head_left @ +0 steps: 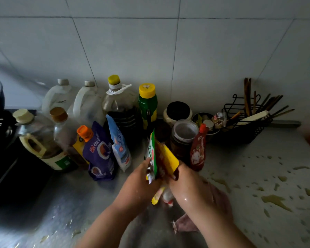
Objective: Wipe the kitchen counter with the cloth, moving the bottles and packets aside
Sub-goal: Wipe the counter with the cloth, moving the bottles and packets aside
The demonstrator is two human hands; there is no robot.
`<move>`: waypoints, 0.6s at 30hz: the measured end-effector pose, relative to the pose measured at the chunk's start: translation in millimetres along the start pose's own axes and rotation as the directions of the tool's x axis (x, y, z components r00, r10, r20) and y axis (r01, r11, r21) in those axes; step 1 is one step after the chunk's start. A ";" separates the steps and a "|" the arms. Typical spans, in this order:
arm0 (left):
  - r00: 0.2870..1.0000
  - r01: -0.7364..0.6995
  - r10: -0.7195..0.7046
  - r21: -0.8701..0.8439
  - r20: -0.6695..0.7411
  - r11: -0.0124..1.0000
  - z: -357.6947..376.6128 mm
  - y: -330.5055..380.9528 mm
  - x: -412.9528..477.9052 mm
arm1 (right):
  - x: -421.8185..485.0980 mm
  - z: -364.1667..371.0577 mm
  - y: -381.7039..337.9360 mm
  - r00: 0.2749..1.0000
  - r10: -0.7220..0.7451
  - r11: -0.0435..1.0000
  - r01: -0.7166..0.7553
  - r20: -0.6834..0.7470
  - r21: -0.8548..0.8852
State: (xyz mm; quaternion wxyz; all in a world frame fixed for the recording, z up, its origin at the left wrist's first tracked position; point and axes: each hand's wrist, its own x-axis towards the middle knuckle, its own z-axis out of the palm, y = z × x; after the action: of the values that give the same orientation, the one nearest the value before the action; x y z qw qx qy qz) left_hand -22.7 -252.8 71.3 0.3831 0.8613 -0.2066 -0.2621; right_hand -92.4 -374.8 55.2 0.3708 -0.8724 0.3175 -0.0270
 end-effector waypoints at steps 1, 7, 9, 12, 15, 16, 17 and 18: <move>1.000 -0.004 0.004 -0.002 0.025 1.000 -0.6 -1.3 1.0 | 0.3 2.0 -2.5 0.998 -0.050 0.998 0.049 0.044 0.027; 0.995 0.055 -0.066 0.143 0.075 0.988 -2.3 -15.8 6.3 | -6.7 -7.8 -5.5 0.929 -0.288 0.947 0.313 0.234 -0.076; 0.994 0.087 -0.095 0.129 0.061 0.988 -1.1 -17.1 6.4 | -6.4 -6.1 -2.4 0.910 -0.320 0.931 0.354 0.263 -0.092; 0.995 0.089 -0.094 0.137 0.031 0.987 3.4 -19.2 7.1 | -3.4 7.8 3.3 0.914 -0.272 0.956 0.293 0.301 -0.025; 0.997 0.071 -0.074 0.150 0.013 0.986 5.3 -22.9 10.4 | 3.4 17.4 8.0 0.937 -0.212 0.955 0.260 0.278 -0.146; 0.997 0.076 -0.078 0.143 0.010 0.987 4.7 -22.9 10.9 | 6.0 17.6 9.8 0.948 -0.170 0.947 0.232 0.267 -0.220; 0.997 0.077 -0.076 0.133 -0.010 0.988 4.5 -24.2 12.4 | 7.7 17.5 10.9 0.954 -0.132 0.955 0.195 0.271 -0.223; 0.996 0.087 -0.083 0.129 -0.034 0.988 3.6 -24.0 13.3 | 8.8 18.9 13.0 0.952 -0.118 0.968 0.174 0.282 -0.183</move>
State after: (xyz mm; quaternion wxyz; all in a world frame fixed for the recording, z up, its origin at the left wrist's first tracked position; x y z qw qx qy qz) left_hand -10.9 -247.3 46.8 0.3175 0.8962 -0.1807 -0.2517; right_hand -87.0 -374.8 31.3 0.3150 -0.9227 0.1997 0.0970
